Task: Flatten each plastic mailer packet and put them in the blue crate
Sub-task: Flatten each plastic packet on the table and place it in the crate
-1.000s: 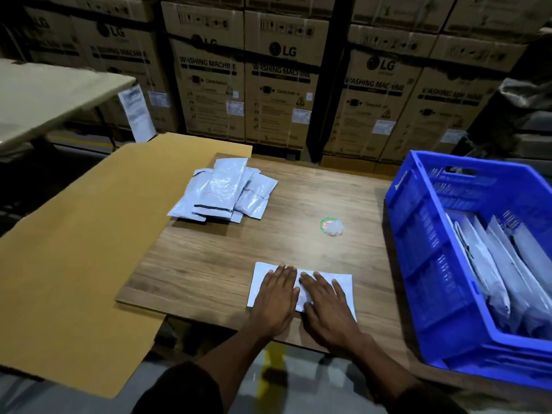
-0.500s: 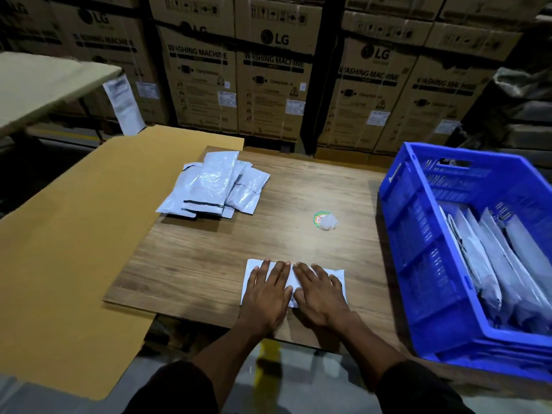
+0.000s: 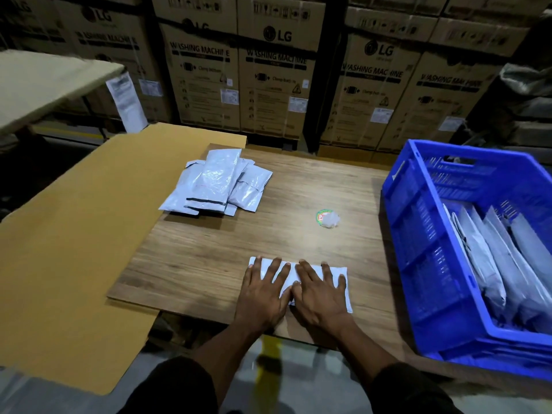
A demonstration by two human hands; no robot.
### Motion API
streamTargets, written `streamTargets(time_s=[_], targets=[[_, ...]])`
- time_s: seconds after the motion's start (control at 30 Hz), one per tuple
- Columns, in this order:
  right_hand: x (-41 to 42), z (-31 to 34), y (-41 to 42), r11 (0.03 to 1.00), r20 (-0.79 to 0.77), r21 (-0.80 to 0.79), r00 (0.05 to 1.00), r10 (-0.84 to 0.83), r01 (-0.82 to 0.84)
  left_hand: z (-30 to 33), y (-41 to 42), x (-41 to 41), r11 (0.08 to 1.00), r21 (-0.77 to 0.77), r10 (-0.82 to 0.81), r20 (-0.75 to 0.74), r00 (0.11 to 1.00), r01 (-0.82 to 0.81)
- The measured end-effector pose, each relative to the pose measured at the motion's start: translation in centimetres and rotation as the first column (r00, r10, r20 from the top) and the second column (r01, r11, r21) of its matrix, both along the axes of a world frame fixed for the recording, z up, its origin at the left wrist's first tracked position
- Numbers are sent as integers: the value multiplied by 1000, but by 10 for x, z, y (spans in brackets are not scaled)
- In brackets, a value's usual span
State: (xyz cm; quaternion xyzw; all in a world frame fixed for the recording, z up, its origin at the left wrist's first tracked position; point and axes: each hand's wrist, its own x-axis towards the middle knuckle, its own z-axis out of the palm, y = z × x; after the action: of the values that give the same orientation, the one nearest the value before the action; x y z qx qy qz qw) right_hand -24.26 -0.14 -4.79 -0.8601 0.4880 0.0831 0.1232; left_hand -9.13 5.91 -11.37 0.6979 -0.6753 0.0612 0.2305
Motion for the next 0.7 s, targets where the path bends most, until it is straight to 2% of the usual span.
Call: streamTargets(time_s=[0.23,0.47,0.7], targets=[[-18,-10,5,994,-1,-81,997,-78,78,0,3,1,997,68,24,-14,1000,-23],[-40,-8,3,982,35,-21,981,-189,190,0,8,7,987,145,66,-20,998,-62],[-49,-6,3,975,17,17,975,-222,222,1,10,12,972,227,65,9,998,-65]])
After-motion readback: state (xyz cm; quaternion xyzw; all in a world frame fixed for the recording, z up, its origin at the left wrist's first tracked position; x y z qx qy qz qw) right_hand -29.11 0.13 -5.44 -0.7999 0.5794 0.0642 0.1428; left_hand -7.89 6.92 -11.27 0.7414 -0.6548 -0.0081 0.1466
